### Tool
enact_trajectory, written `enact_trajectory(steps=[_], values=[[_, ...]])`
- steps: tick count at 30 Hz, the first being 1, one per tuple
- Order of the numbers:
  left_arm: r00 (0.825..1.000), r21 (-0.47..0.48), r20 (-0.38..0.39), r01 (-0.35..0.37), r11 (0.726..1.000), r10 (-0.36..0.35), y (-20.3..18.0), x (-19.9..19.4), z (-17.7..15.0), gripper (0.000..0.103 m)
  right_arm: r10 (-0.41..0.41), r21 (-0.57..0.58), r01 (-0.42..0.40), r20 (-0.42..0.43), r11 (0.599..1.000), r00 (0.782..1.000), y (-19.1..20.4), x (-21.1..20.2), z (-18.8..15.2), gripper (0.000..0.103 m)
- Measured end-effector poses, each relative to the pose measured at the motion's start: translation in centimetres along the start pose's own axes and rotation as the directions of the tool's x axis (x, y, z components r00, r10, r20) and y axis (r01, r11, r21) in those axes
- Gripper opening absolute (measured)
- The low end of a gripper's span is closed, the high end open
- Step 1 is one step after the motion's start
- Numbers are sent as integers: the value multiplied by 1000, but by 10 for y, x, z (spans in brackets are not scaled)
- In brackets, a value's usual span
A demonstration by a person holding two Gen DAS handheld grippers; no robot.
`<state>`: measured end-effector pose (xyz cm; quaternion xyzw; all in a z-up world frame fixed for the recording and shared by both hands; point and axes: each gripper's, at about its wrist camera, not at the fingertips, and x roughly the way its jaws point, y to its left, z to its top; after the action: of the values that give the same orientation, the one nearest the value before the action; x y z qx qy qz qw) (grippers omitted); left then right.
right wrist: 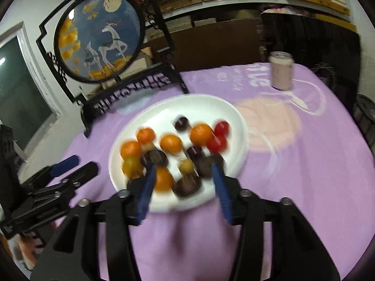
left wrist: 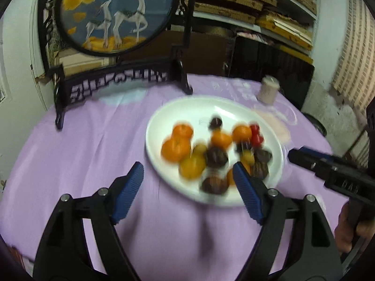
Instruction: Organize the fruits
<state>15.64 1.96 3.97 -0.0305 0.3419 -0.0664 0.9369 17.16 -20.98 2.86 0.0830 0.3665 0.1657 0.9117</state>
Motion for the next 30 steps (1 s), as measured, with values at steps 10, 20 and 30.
enact_trajectory(steps=[10, 20, 30], values=[[999, 18, 32, -13, 1000, 12, 4, -60, -64, 101, 28, -55, -26, 46, 998, 999, -6, -55, -83, 97], [1000, 70, -9, -29, 997, 29, -6, -59, -66, 101, 17, -115, -13, 35, 993, 999, 14, -57, -87, 98], [1000, 41, 23, -20, 999, 19, -1, -73, -60, 101, 8, -104, -4, 36, 995, 999, 12, -57, -88, 98]])
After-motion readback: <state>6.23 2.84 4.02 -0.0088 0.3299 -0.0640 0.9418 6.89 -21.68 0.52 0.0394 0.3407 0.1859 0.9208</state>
